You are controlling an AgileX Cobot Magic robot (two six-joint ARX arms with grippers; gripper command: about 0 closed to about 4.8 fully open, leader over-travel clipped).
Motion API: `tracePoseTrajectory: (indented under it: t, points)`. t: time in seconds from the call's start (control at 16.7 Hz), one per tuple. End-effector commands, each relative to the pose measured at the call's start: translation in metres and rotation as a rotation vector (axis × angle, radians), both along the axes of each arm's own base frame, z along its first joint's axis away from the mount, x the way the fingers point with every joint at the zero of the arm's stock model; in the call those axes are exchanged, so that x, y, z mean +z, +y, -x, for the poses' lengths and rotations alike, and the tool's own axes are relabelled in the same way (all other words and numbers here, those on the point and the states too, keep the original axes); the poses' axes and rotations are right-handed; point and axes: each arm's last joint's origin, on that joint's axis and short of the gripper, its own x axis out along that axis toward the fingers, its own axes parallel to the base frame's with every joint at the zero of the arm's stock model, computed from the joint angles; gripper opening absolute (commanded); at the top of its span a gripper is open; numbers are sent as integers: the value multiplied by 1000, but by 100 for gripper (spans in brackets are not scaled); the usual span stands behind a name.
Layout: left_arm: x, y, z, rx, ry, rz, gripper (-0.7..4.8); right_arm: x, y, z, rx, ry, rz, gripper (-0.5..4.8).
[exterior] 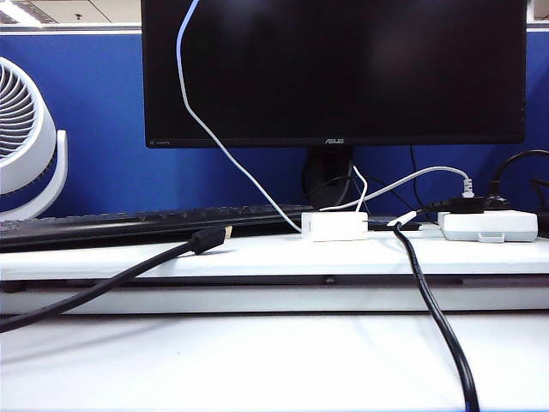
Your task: Pick up the Type-C charging cable and the charging base, insert one end of the Type-C charger into the corresponding slot on the base, and finally place the plugged-in charger back on the table.
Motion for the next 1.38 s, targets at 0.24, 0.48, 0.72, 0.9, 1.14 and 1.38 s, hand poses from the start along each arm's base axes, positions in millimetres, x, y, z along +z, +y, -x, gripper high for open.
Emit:
tracePoseTrajectory:
  t: [0.24,0.48,0.72,0.9,1.14,1.38]
  points:
    - [1,0,1,1,4,-3,24,9,-1,6,46,-84,-23,-6]
    - [0,0,1,0,10,-6,24,10,-1,7,60,-75,-28,-6]
    - [0,1,1,1,12,-8,24,14,-3,12,74,-100,-33,-6]
    - [0,1,1,2,9,-6,24,16,-4,15,81,-106,-34,-6]
    - [0,1,1,1,8,-5,24,14,-3,14,98,-88,-23,-6]
    - [1,1,2,-3,6,-3,24,14,-11,10,51,-89,-21,-6]
